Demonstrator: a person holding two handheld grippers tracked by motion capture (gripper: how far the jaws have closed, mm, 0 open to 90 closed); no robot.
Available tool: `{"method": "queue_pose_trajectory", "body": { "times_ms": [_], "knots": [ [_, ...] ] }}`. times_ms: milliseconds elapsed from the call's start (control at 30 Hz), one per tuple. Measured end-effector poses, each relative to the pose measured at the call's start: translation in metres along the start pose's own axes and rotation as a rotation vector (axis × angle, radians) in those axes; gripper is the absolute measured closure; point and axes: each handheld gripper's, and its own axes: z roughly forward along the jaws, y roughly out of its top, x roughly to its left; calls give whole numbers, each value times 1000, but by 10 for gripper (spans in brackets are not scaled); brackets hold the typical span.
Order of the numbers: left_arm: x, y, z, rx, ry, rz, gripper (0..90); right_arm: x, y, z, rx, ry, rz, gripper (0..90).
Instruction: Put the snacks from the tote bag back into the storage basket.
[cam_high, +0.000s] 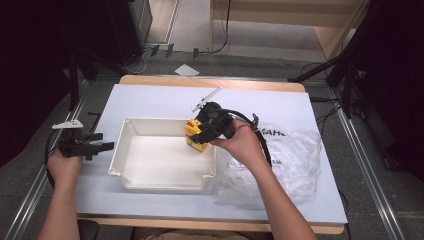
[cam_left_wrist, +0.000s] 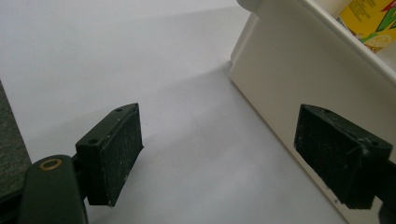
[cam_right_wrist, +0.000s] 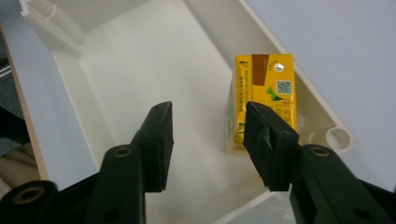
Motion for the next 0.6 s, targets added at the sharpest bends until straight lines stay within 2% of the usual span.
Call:
{"method": "queue_pose_trajectory", "body": {
  "times_ms": [200,300,467,600],
  "knots": [
    [0,0,0,-6,2,1,163,0,-3,9,16,53,17,652],
    [0,0,0,-6,1,0,163,-1,-5,15,21,59,31,690],
    [1,0,0,-9,1,-1,163,-3,-8,23,37,58,33,693],
    [0,0,0,-5,0,1,163,-2,-8,25,43,49,16,689]
  ]
}}
